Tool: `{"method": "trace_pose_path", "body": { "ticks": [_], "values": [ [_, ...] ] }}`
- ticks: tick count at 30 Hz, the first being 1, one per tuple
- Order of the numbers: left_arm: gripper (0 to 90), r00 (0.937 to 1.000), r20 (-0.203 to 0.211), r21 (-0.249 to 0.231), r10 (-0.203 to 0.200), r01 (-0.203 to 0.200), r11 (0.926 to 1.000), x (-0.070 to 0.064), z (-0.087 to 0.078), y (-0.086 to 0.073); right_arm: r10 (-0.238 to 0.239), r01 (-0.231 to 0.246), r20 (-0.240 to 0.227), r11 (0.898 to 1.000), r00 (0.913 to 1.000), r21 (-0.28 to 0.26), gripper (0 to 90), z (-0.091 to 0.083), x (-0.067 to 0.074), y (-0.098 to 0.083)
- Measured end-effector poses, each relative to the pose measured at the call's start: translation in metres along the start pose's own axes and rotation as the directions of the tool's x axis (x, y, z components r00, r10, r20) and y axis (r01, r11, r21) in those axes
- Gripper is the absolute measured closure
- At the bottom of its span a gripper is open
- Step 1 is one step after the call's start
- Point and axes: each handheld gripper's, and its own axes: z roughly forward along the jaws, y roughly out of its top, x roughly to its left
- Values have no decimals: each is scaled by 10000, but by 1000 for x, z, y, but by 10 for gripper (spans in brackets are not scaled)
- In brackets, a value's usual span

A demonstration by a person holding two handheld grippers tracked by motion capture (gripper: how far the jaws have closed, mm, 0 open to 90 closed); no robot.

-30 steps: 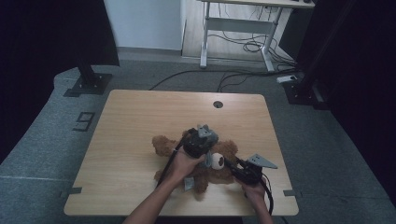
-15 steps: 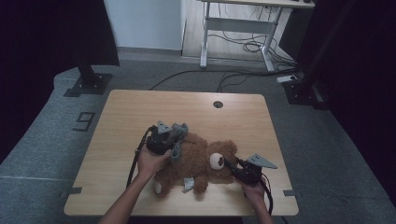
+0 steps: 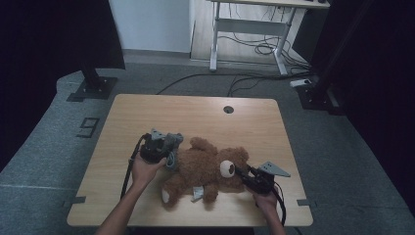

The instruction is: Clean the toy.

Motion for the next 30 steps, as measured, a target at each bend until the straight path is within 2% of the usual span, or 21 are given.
{"method": "trace_pose_path", "body": {
  "ticks": [3,6,9,12,15,16,19,22,26,27,30],
  "values": [
    [777,9994,330,-106,46,-43,9999,-10,0,8,20,-20,-4,10000,10000,-8,602,0,0,0],
    [777,9975,605,-182,372,-362,9992,-28,3,17,21,-21,0,10000,10000,-10,602,0,0,0],
    [776,9955,610,-334,721,-701,9970,-42,2,21,15,-15,-7,10000,10000,-4,602,0,-1,0],
    [775,9941,864,-730,659,-597,9955,-49,-7,23,28,-28,-17,10000,10000,-9,601,-1,-1,0],
    [775,9880,1242,-1179,921,-775,9900,-57,-24,23,46,-46,-38,10000,10000,-8,602,-1,-1,0],
    [774,9874,1289,-1272,924,-759,9890,-59,-26,23,66,-66,-32,10000,10000,-8,601,0,-1,0],
    [773,9801,1699,-1397,1031,-796,9870,-67,-32,25,54,-54,7,10000,10000,-11,601,0,-1,0],
    [771,9816,1526,-1147,1149,-979,9886,-73,-23,25,63,-63,40,10000,10000,-19,599,0,0,0],
    [772,9855,1551,-514,683,-610,9968,-67,3,16,43,-43,-60,10000,10000,-5,574,-1,-1,0],
    [774,9857,1585,-564,571,-487,9972,-68,8,10,20,-21,-118,10000,9999,-8,554,-2,-1,1],
    [779,9857,1559,-793,639,-520,9955,-70,10,0,18,-17,-269,10000,9996,26,488,-4,-2,2]
  ]
}}
